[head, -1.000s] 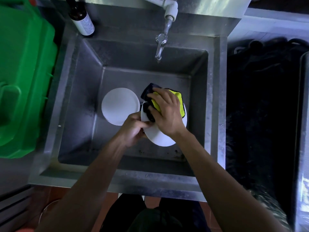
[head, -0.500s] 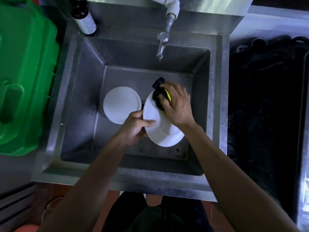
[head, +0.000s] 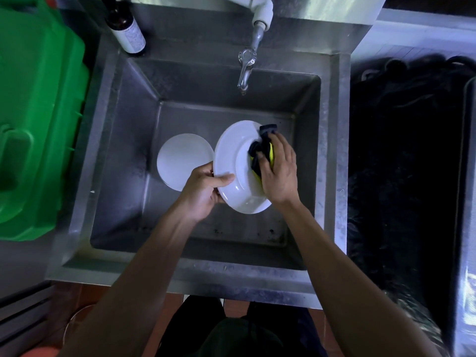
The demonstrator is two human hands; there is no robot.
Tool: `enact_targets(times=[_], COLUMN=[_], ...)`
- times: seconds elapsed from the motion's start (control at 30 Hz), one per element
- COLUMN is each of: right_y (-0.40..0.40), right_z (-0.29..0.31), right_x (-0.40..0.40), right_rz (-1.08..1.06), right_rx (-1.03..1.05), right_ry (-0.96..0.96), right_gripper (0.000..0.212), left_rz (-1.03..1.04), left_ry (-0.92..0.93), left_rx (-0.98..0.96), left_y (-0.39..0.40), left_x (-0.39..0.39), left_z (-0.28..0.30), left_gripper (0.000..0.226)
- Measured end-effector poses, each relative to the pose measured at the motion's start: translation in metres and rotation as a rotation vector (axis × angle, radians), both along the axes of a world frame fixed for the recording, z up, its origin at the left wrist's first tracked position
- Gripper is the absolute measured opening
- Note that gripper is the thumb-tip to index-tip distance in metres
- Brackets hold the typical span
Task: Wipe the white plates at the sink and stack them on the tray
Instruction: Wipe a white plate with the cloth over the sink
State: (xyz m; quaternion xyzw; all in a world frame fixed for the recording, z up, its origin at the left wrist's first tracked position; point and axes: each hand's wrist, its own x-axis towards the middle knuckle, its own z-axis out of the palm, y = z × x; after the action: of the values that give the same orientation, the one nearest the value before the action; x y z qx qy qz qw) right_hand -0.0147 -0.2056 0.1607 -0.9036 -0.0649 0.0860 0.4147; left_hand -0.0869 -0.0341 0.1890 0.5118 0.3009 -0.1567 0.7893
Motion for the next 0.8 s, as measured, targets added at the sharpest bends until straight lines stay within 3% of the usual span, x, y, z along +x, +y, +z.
enact_targets(times=[0.37, 0.8], right_y=[0.021, 0.021], right_z=[0.013, 0.002], right_x=[-0.041, -0.075], right_rz=[0.033, 0.119], right_rx=[-0.015, -0.077], right_ry=[0.007, -0.125], right_gripper=[0.052, 0.045], left_rz=[0.09, 0.365], left_ry=[0.009, 0.032], left_rx=[-0.077, -0.179], left_y=[-0.004, -0.02], left_x=[0.006, 0.008], left_z=[-0.001, -0.007], left_gripper=[0.027, 0.037])
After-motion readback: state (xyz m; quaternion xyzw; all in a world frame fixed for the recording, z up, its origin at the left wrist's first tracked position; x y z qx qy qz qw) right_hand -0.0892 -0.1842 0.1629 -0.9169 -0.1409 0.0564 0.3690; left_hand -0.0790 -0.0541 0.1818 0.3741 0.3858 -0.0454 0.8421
